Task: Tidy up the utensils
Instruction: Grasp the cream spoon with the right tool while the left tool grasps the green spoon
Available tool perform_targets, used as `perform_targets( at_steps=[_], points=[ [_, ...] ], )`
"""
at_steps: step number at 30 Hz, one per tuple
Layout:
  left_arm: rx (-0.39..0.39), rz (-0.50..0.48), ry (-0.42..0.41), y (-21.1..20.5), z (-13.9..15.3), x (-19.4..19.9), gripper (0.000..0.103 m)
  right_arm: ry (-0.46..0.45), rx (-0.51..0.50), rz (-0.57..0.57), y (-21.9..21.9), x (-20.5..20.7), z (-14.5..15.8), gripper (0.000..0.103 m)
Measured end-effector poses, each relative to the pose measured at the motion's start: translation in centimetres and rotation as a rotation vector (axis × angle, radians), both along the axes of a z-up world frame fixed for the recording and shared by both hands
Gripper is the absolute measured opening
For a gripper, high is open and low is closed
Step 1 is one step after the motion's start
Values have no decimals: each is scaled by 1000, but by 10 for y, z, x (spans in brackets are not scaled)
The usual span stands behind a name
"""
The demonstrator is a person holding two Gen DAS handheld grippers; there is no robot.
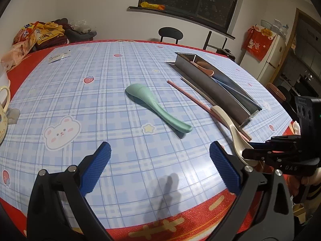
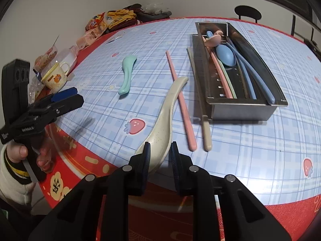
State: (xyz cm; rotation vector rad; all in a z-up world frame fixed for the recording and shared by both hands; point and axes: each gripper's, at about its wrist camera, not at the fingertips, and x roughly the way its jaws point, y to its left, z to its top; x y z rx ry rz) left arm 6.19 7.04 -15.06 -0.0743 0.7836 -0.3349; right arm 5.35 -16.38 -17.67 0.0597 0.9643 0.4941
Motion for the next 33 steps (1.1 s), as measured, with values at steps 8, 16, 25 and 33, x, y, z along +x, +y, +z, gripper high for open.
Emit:
perform_targets(
  at_steps=[8, 16, 25, 33],
  points=[
    [-8, -1, 23, 0, -3, 4, 97, -42, -5, -6, -3, 2, 2, 6],
    [-44, 20, 45, 3, 2, 24, 95, -96, -32, -70, -9, 7, 1, 6],
    [-102, 99, 150, 3, -11, 89, 67, -77, 12, -100, -19, 9, -3, 6],
    [-77, 131, 173, -10, -19, 117, 57, -76, 18, -96, -17, 11, -3, 6]
  ],
)
